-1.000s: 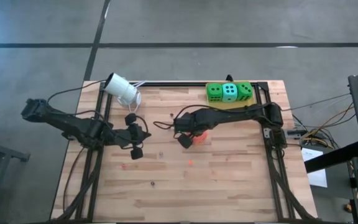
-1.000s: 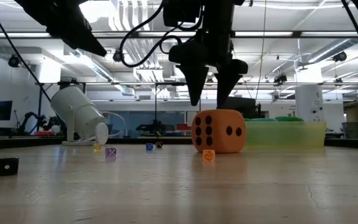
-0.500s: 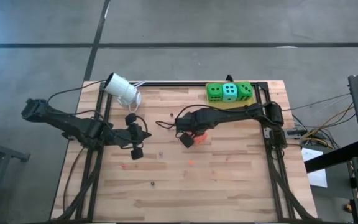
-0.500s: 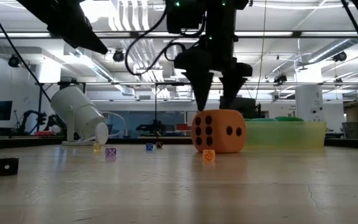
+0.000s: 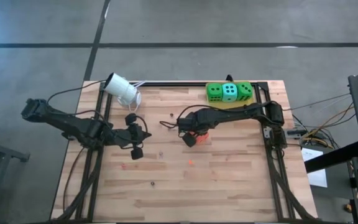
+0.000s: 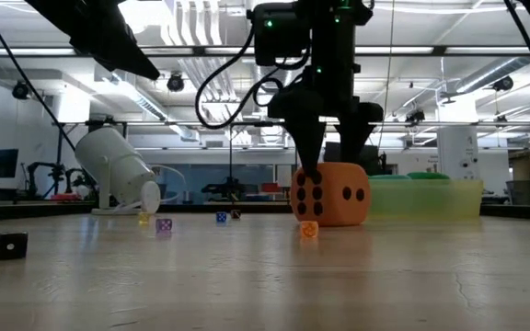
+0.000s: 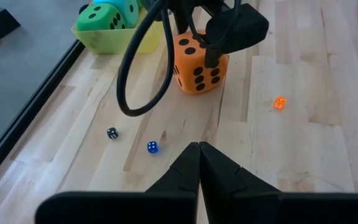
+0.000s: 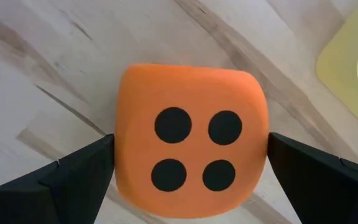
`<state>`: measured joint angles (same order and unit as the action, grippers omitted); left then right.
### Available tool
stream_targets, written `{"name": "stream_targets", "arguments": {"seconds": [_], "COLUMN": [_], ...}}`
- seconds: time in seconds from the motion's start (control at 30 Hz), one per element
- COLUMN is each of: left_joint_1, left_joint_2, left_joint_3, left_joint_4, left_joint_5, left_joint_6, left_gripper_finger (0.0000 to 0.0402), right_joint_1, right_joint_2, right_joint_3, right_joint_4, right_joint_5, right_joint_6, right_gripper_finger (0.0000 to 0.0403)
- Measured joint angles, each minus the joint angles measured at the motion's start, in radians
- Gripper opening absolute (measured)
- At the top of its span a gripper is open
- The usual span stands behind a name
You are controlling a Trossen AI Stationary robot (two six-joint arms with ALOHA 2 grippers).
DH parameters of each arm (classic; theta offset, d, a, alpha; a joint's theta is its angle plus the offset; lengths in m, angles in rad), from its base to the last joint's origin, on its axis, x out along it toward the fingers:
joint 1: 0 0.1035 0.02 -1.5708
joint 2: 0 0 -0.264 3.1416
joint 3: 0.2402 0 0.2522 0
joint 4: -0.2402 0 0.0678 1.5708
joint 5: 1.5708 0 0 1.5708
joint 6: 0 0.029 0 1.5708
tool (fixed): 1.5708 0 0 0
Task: Pick & Place Dice
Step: Put the large orange dice into the yellow transparent bin
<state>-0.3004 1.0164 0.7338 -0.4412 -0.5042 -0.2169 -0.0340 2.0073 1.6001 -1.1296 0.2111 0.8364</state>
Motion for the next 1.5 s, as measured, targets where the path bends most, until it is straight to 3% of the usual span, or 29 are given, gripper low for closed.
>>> {"name": "stream_targets", "arguments": {"seconds": [0.63, 1.13, 1.5], "left_joint_1": [0.0, 0.0, 0.0], "left_joint_2": [0.0, 0.0, 0.0], "left_joint_3": [0.001, 0.001, 0.001], "left_joint_4": [0.003, 0.003, 0.004], "left_joint_5": [0.009, 0.009, 0.009], "left_joint_6": [-0.001, -0.001, 0.0], "left_gripper_finger": [0.0012, 0.0012, 0.0012], "right_joint_1": [-0.034, -0.034, -0.034], "right_joint_2": [-0.002, 0.0, 0.002], "right_joint_3": [-0.039, -0.06, -0.055], "right_joint_4": [0.068, 0.101, 0.111], "right_joint_5": [-0.064, -0.028, -0.025], "right_joint_6": [-0.089, -0.117, -0.183], "right_gripper_finger": [0.04, 0.0399, 0.0333]}}
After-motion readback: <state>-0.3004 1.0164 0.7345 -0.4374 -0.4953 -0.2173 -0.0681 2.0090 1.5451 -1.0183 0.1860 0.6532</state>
